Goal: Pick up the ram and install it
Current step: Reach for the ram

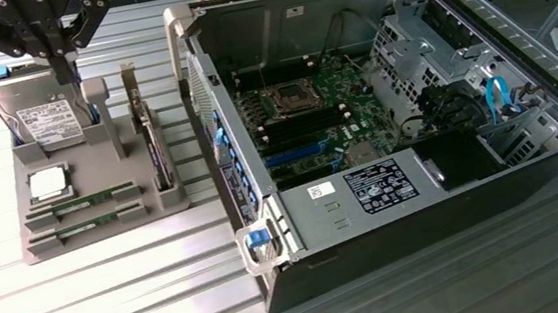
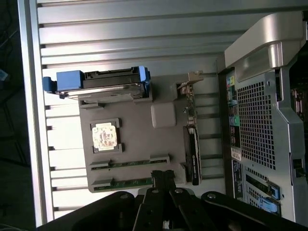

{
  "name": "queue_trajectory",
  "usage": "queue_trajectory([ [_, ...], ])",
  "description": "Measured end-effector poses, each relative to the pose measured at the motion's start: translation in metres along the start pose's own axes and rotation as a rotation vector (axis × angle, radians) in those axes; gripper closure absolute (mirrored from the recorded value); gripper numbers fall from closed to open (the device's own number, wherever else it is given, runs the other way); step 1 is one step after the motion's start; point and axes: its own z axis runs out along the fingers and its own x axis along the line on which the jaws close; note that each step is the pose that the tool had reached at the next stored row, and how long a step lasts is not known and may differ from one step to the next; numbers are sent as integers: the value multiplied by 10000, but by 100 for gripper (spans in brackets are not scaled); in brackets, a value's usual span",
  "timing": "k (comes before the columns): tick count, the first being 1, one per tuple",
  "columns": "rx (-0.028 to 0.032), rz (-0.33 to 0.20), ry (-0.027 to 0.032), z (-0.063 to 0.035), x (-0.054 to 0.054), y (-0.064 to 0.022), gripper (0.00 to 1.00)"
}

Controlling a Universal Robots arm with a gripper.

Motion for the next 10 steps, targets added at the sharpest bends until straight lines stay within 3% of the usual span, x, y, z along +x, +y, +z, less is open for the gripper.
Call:
queue_trajectory([
  [10, 0, 0, 1, -2, 25, -53, 89],
])
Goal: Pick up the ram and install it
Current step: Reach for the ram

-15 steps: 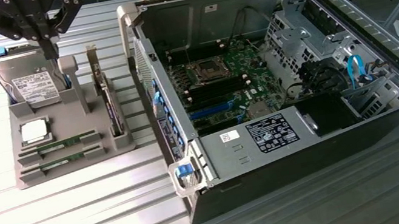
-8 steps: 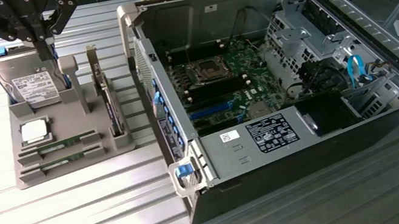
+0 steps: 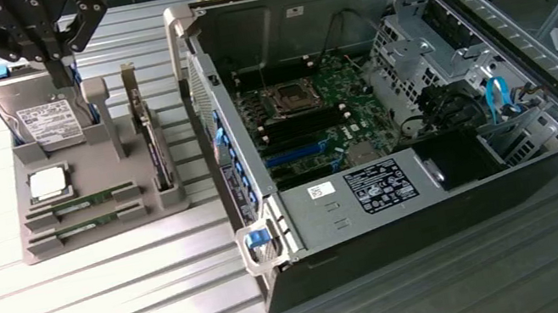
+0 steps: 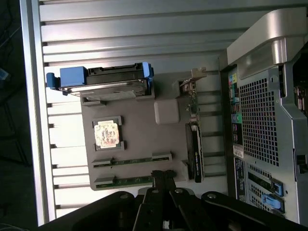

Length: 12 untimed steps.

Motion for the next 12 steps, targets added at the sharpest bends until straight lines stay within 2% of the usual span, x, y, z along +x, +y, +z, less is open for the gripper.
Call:
queue_trajectory([
  [12, 1, 0, 0, -4, 6, -84, 89],
])
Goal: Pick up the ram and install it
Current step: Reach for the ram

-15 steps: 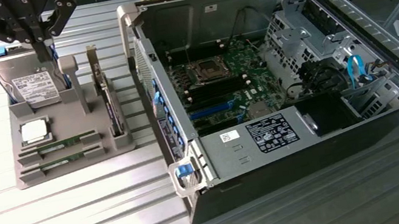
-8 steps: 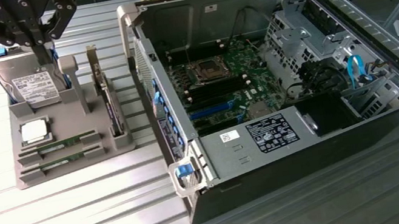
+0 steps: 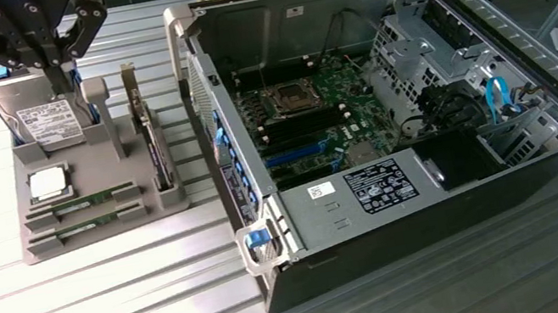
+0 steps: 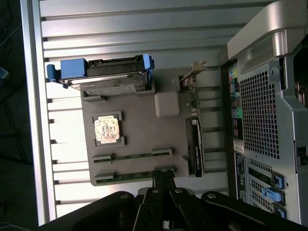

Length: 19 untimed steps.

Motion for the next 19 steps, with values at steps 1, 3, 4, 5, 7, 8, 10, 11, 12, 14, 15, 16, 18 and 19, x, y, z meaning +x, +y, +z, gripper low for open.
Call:
queue_trajectory([
  [1, -1, 0, -1, 0, 1, -6, 89],
  [3, 0, 0, 0, 0, 2, -13, 89],
  [4, 0, 0, -1, 0, 2, -17, 89],
  [5, 0, 0, 0, -1, 3, -20, 89],
  [7, 0, 0, -1, -1, 4, -32, 89],
  [8, 0, 0, -1, -1, 5, -36, 89],
  [10, 0, 0, -1, -2, 6, -44, 89],
  [11, 0, 0, -1, -2, 6, -47, 89],
  [12, 0, 0, 0, -2, 7, -50, 89],
  [14, 0, 0, 0, -2, 8, -57, 89],
  [15, 0, 0, 0, -2, 8, -60, 89],
  [16, 0, 0, -1, -2, 8, -64, 89],
  [18, -1, 0, -1, -3, 9, -70, 89],
  [19, 0, 0, 0, -3, 9, -75, 89],
])
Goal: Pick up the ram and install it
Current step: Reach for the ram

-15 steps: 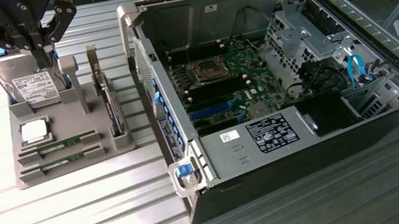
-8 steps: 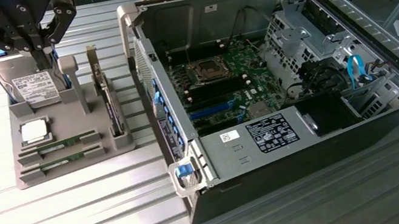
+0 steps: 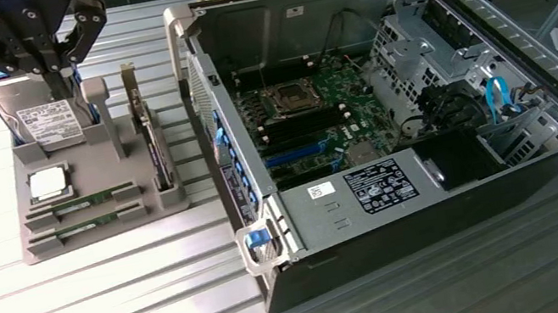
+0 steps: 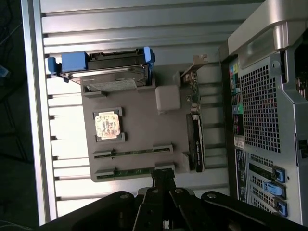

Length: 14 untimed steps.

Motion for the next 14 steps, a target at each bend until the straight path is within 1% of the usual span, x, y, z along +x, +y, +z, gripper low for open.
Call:
queue_trajectory([
  [14, 0, 0, -1, -2, 8, -59, 89],
])
